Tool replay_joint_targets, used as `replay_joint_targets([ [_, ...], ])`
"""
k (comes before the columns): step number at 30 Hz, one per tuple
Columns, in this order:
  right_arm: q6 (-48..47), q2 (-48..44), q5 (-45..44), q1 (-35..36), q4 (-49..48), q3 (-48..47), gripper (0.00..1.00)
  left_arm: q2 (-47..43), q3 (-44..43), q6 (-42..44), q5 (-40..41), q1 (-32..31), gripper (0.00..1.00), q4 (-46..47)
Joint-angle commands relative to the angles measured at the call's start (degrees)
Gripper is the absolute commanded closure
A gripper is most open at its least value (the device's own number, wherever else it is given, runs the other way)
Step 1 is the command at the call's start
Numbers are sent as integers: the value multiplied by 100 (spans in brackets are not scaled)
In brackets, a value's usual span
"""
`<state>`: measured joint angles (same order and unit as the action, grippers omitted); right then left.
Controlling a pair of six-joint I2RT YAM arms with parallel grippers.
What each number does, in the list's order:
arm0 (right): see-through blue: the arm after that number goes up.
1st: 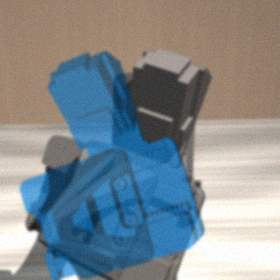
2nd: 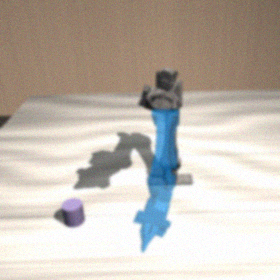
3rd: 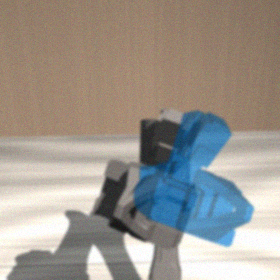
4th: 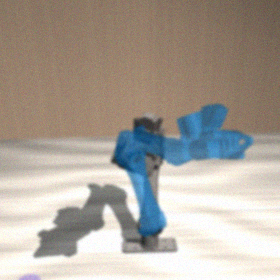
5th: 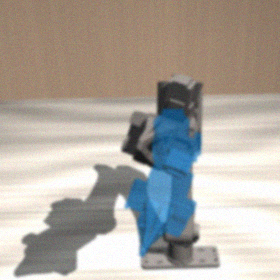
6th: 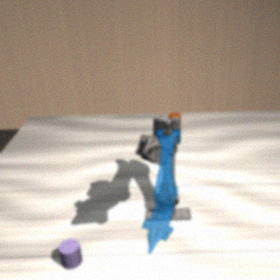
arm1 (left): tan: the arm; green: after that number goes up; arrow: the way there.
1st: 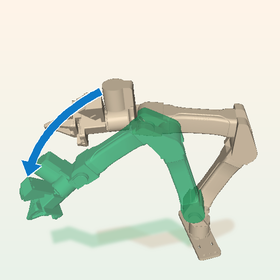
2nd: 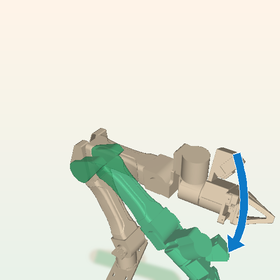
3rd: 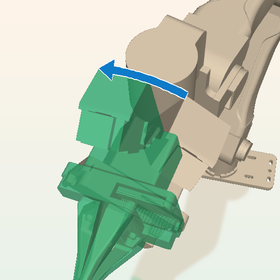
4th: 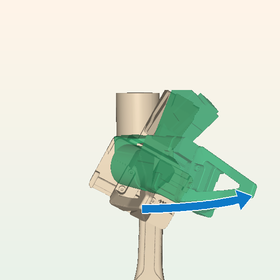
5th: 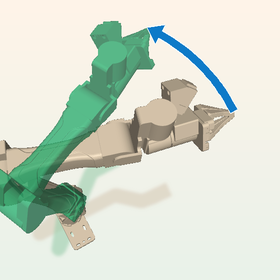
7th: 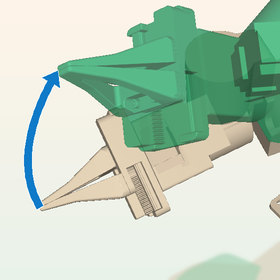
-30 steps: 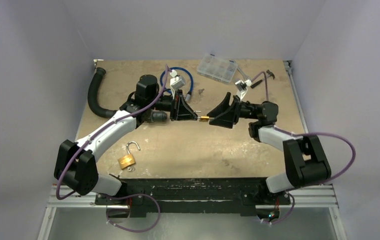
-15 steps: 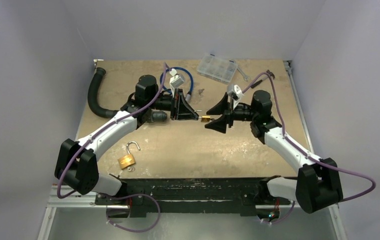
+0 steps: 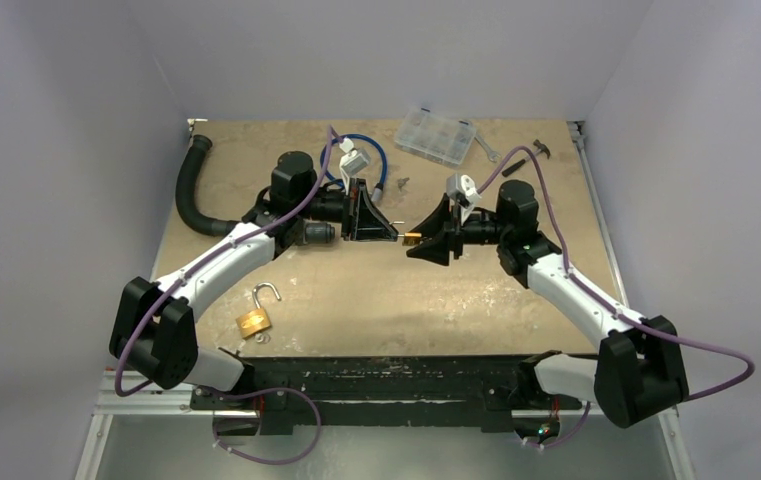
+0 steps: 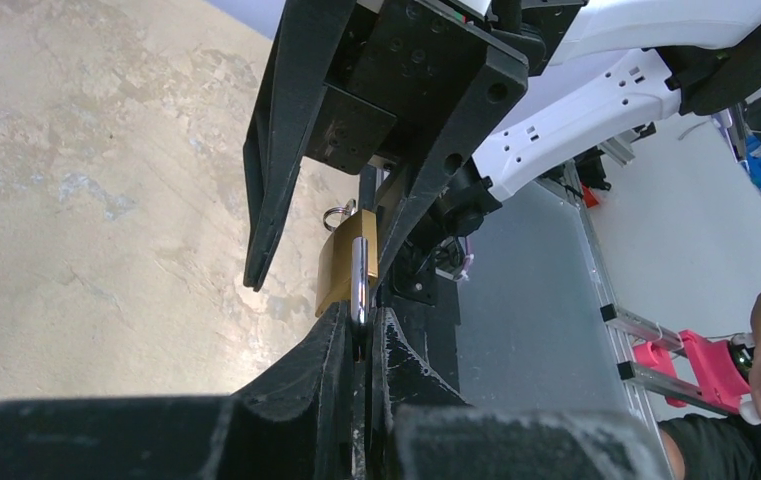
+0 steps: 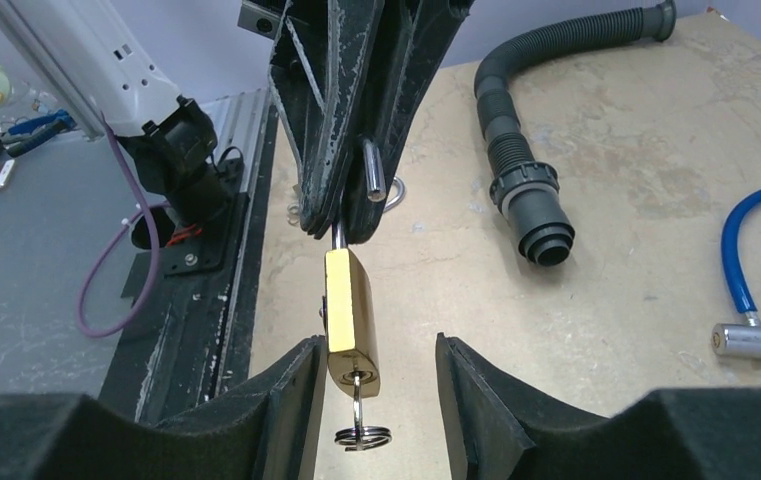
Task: Lock with the key
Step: Lock the lock.
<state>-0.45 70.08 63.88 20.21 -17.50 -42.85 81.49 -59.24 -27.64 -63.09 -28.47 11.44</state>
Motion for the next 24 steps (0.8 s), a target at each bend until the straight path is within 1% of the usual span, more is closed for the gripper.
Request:
replay_joint_targets([
  [1,-104,-170,72,40,-64,-309,49,-14,-26,-120,-81,26,100,325],
  [5,-99,-171,114,58,-66,-307,49,35,-50,-131,-63,28,100,308],
  [8,-100,-162,125,80,-52,-312,56,70,-65,-137,-48,26,100,302],
  [13,-163,-162,147,106,-7,-296,73,128,-109,-166,-24,26,100,280],
  [15,-180,-169,174,111,1,-287,87,152,-127,-184,-13,26,100,273],
  [16,-178,-166,185,109,5,-287,97,160,-142,-180,6,26,100,252],
  [17,-164,-177,180,112,9,-283,100,167,-159,-151,38,26,100,211],
  [18,-100,-172,187,108,-14,-278,100,165,-206,-39,102,38,88,93],
  [19,-19,-160,209,110,-47,-272,100,157,-311,260,161,78,75,-196],
  [21,262,-124,244,106,-134,-274,100,168,-736,1132,363,236,48,-1274],
  [22,324,-119,262,106,-135,-271,100,178,-974,1513,578,353,38,-1853],
  [23,352,-118,272,102,-109,-260,100,175,-1172,1772,733,517,30,-2225],
  [24,378,-118,284,105,-83,-255,100,147,-1257,1809,802,678,25,-2313],
])
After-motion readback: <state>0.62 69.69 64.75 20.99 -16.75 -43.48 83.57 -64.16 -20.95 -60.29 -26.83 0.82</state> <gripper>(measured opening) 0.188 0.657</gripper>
